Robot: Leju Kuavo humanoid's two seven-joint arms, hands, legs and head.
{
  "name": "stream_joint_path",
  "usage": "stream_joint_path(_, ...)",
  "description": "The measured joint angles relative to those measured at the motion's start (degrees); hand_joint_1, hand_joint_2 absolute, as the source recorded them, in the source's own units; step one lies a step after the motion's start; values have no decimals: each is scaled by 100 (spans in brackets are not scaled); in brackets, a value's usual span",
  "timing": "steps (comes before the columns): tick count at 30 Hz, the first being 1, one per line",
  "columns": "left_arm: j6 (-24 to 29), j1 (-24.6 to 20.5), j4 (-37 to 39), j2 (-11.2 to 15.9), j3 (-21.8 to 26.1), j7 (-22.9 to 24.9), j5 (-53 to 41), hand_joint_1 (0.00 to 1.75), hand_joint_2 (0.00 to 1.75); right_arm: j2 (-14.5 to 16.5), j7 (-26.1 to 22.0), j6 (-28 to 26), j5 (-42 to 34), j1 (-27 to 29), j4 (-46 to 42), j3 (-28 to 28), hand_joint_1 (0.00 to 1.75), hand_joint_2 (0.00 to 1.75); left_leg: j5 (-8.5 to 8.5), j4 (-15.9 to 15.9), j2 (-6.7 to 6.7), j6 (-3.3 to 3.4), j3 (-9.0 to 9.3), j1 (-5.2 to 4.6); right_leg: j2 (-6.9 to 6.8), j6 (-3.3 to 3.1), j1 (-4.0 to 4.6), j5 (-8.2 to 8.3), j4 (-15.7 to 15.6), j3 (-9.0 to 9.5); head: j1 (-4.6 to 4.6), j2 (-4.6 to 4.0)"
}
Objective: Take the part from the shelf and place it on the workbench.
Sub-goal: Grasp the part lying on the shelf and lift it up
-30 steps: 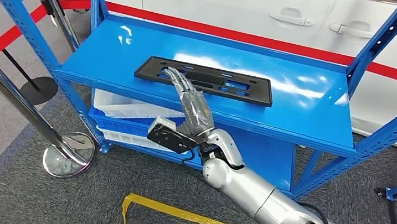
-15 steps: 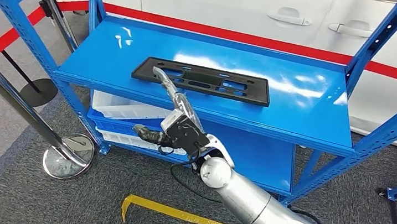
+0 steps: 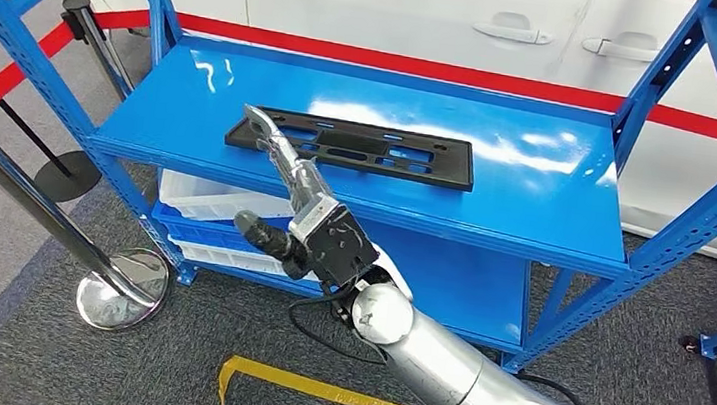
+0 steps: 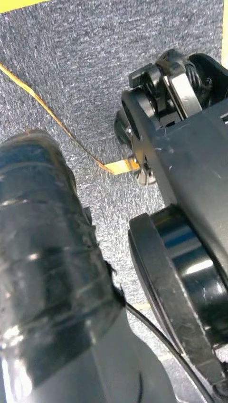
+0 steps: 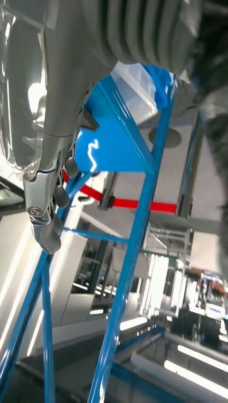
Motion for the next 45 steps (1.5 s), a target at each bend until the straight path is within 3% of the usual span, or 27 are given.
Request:
stream_joint_path(1,1,0,0,1,0,2,-4,0,0,1,0,0,-1,0,-9,0,0,0,33,-48,0,3,22,0,1,0,0,0,0,1,-1,0)
stream_joint_path(4,-10,-26,0,23,-1,34,-46,0,0,19,4,14,5,6,-195,1,0,0,453,-1069,-5,95,509,-32,14,39,1,-14,-26,37,1,0)
stream_joint_path(5,-36,-45,0,31,-3,45,-106,0,0,20,17,17,45,21,-304,3,0,0,571,-1455,-4,169,712,-40,13,94,4,-144,191,-63,5,0)
stream_joint_path(8,-115,-62,0,39,-15,28,-268,0,0,-22,53,1,189,160,-497,16,0,0,558,-1688,3,319,886,-34,-4,236,6,-593,1308,-666,18,0)
stream_joint_path(9,-140,-48,0,43,-17,16,-284,0,0,-39,62,-3,213,209,-516,21,0,0,538,-1670,-2,320,889,-33,-6,241,3,-539,1385,-743,19,0)
stream_joint_path(10,-179,-33,0,49,-20,8,-308,0,0,-49,77,-3,233,239,-529,26,0,0,514,-1646,-6,314,894,-32,-8,242,1,-385,1242,-708,19,0)
stream_joint_path(11,-226,-22,0,60,-26,4,-339,0,0,-55,93,6,243,249,-540,32,0,0,480,-1610,-10,300,900,-31,-11,237,-2,-164,917,-580,20,0)
stream_joint_path(13,-299,-17,0,94,-47,10,-417,0,0,-55,115,57,199,243,-551,49,0,0,404,-1516,-16,253,881,-45,-11,201,7,94,300,-303,18,0)
stream_joint_path(14,-312,-19,0,113,-59,24,-457,0,0,-54,116,121,95,248,-553,59,0,44,377,-1477,-16,226,864,-53,-7,177,17,132,123,-224,14,0)
stream_joint_path(17,-247,-26,0,128,-117,131,-648,0,0,-80,103,263,-306,312,-557,77,0,175,346,-1444,-12,167,837,-54,10,103,28,106,47,-191,4,0)
stream_joint_path(19,-176,-41,0,89,-190,222,-814,0,0,-138,146,194,-365,354,-587,77,0,175,227,-1278,-7,113,772,-40,6,57,4,109,23,-166,-10,0)
stream_joint_path(22,-159,-82,0,16,-275,257,-904,0,0,-212,409,245,-488,376,-623,78,0,175,-201,-348,-1,21,330,0,-1,15,0,100,13,-150,-34,0)
stream_joint_path(24,-139,-106,0,-29,-299,211,-841,0,0,-225,708,188,-403,371,-591,108,0,175,-277,90,-2,-2,81,14,4,6,8,96,14,-145,-34,0)
stream_joint_path(25,-112,-117,0,-51,-301,186,-811,0,0,-215,885,44,-212,352,-564,143,0,175,-161,5,-2,6,100,15,8,6,10,95,14,-140,-33,0)
stream_joint_path(26,-78,-131,0,-71,-302,167,-788,0,0,-197,1072,-150,38,315,-531,190,0,175,33,-283,-3,27,220,13,12,7,12,94,14,-131,-34,0)
stream_joint_path(28,-3,-169,0,-109,-302,149,-783,0,0,-139,1414,-567,574,190,-441,296,0,175,369,-1063,-4,91,572,-12,17,18,17,93,9,-122,-33,0)
stream_joint_path(30,49,-206,0,-140,-303,128,-772,0,0,-89,1642,-834,951,45,-324,405,0,175,461,-1465,-12,148,755,-54,13,61,16,102,-11,-124,-32,0)
stream_joint_path(34,132,-212,0,-171,-304,88,-730,0,0,-42,2213,-1090,1784,-151,-126,575,0,175,531,-1619,-15,246,822,-50,-6,179,15,57,15,-141,-25,0)
stream_joint_path(36,156,-221,0,-176,-304,121,-731,0,0,-34,2603,-1188,2347,-317,-16,638,0,175,575,-1692,-3,297,859,-27,-18,203,18,-225,480,-348,-17,0)
stream_joint_path(38,151,-222,0,-180,-304,162,-732,0,0,-33,3009,-1228,2845,-468,149,690,0,175,573,-1686,-3,322,857,-33,-19,215,15,-534,1190,-669,-13,0)
stream_joint_path(39,146,-216,0,-180,-304,179,-733,0,0,-33,3186,-1228,3062,-535,266,711,0,175,567,-1677,-5,326,855,-33,-21,224,10,-574,1407,-770,-13,0)
stream_joint_path(40,142,-210,0,-180,-304,195,-732,0,0,-34,3333,-1226,3266,-607,396,726,0,175,558,-1662,-11,326,854,-32,-23,232,4,-513,1429,-784,-11,0)
stream_joint_path(41,139,-206,0,-180,-304,210,-727,0,0,-34,3450,-1225,3455,-687,529,737,0,175,545,-1640,-17,319,853,-29,-26,237,-4,-359,1241,-695,-11,0)
stream_joint_path(43,148,-207,0,-179,-304,228,-703,0,0,-34,3648,-1245,3813,-869,787,747,0,175,493,-1567,-29,282,839,-28,-36,230,-10,-30,538,-347,-13,0)
stream_joint_path(45,172,-221,1,-175,-304,226,-697,0,0,-33,3895,-1301,4233,-1042,1064,764,0,175,447,-1474,-33,230,791,-45,-33,191,-2,68,96,-134,-20,0)
